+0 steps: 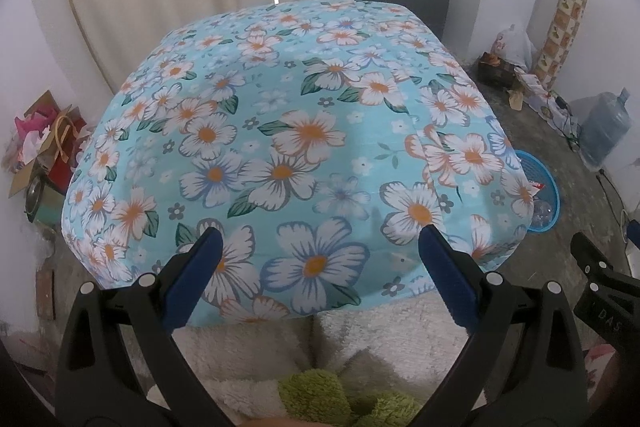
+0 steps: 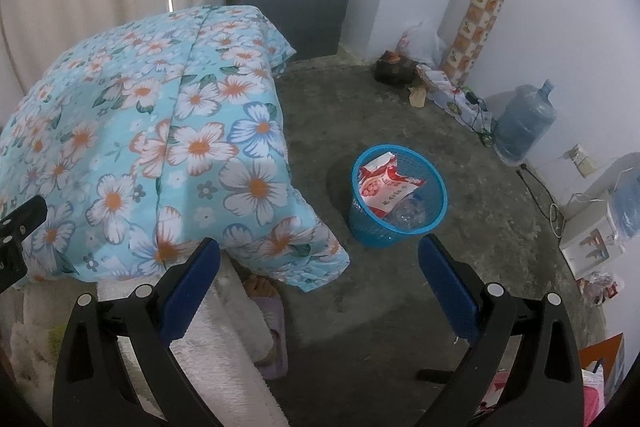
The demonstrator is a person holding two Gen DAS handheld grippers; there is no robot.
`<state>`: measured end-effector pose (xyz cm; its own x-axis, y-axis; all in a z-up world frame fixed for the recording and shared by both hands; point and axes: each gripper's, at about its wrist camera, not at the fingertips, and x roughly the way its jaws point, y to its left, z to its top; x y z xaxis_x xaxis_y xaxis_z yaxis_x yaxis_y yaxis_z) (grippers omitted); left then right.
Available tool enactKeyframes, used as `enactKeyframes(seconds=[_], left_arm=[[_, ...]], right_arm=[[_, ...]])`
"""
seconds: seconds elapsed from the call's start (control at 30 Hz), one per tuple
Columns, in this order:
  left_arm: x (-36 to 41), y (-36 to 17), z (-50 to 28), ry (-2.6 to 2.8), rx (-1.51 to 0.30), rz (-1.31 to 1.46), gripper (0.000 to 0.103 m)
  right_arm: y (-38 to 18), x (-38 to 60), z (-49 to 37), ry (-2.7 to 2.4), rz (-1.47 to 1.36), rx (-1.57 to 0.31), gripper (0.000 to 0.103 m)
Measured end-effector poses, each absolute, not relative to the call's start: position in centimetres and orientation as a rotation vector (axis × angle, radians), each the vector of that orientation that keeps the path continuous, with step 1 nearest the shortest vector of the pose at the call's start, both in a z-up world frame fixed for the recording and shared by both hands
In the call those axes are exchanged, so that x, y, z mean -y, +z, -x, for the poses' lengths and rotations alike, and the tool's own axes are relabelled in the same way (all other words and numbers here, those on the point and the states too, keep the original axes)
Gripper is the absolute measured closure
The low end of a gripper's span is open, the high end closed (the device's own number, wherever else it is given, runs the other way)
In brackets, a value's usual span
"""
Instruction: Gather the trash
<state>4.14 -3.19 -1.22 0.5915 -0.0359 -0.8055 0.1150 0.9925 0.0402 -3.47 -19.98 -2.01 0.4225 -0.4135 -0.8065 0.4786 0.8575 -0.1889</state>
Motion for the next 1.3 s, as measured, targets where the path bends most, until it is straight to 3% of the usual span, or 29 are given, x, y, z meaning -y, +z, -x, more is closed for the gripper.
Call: enactKeyframes(seconds=[1.3], left_arm=[[2.1, -1.2, -4.7, -0.067, -0.940, -0.076, 0.009]], right_arm=[[-1.5, 19.9, 3.1, -0.556, -0.069, -0.989, 0.007]])
